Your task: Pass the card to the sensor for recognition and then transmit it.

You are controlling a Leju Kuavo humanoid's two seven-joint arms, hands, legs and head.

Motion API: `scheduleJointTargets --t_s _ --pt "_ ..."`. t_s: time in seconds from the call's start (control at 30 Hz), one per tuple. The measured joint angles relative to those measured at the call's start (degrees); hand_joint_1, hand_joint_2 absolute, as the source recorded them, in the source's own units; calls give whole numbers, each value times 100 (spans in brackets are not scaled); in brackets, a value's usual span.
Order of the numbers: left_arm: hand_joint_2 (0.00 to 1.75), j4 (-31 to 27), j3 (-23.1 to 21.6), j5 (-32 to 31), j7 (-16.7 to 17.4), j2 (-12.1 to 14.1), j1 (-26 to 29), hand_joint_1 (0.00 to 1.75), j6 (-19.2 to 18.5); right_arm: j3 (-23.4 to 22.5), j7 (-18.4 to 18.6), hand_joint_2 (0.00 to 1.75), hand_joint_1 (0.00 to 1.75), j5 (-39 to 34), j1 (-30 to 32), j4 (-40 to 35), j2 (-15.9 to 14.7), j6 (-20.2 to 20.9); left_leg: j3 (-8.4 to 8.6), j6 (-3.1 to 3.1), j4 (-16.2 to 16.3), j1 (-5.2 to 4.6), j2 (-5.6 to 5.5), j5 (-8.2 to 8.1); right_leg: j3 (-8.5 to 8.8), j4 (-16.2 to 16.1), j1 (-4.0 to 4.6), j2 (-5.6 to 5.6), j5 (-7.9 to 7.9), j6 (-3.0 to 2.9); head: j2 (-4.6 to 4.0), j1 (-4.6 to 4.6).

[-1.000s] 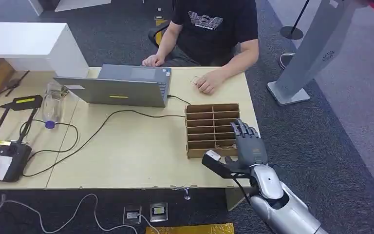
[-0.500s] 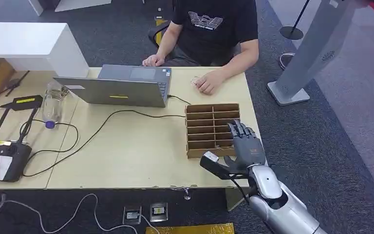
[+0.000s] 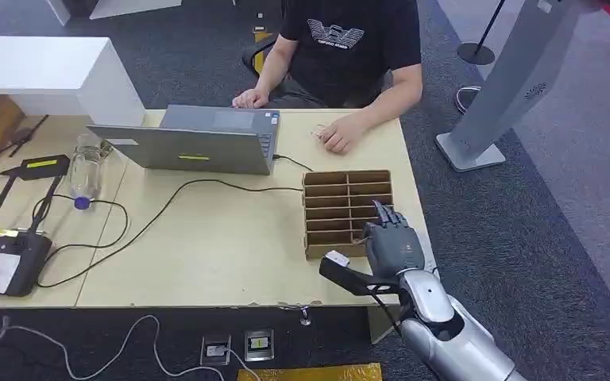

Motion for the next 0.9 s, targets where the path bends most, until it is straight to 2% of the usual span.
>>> scheduleJointTargets --t_s 0.3,0.9 --pt "0 0 0 7 0 -9 0 0 48 2 98 175 175 -277 170 -74 52 72 2 0 0 0 1 -1 2 0 0 1 0 0 0 2" --pt "0 -2 0 11 0 -11 0 0 68 11 105 175 175 -275 255 -98 118 11 4 0 0 0 1 0 3 0 0 1 0 0 0 2"
